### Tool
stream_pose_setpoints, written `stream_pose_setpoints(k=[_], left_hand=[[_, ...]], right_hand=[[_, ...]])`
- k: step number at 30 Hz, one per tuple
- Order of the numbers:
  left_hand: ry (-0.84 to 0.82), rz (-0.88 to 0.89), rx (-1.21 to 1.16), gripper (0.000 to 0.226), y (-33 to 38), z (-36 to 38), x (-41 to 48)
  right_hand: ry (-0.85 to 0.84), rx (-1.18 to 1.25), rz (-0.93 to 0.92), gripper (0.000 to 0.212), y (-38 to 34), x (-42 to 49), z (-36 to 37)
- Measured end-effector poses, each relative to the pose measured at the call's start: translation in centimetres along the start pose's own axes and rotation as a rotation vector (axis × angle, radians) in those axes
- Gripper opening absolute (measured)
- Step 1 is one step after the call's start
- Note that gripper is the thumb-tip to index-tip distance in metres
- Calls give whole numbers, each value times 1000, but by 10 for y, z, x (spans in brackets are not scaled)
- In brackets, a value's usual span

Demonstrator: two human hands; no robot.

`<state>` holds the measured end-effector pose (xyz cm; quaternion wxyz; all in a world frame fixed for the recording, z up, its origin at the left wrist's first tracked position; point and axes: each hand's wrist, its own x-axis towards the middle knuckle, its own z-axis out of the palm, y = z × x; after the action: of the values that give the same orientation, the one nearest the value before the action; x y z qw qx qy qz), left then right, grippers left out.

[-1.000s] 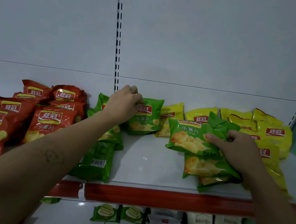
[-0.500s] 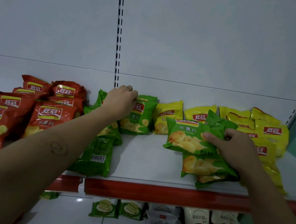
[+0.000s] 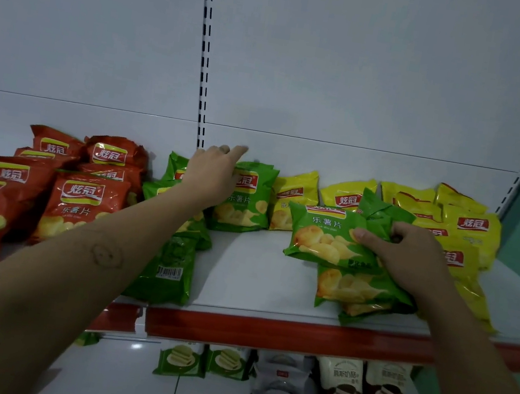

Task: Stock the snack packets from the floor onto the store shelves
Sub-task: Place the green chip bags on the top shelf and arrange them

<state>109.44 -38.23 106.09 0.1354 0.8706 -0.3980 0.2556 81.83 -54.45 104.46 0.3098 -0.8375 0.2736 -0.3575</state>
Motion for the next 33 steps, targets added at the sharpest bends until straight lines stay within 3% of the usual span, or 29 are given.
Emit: stream_pose_setpoints(k=[2, 6, 14, 18, 26, 33], left_hand=[[16, -1, 16, 61, -4, -2, 0], [-16, -16, 34, 51, -25, -12, 1], [-496, -37, 89, 63, -83, -45, -6], [-622, -63, 50, 73, -91, -38, -10], [-528, -9, 240, 58, -91, -32, -9], [-383, 34, 249, 42, -86, -40, -6]], right_hand=[[2, -6, -2, 31, -1, 0, -1], [-9, -32, -1, 30, 0, 1, -1], [-4, -76, -13, 45, -12, -3, 2], [-11, -84, -15, 49, -15, -2, 6], [-16, -85, -35, 42, -16, 0, 9], [-24, -92, -19, 31, -9, -1, 9]])
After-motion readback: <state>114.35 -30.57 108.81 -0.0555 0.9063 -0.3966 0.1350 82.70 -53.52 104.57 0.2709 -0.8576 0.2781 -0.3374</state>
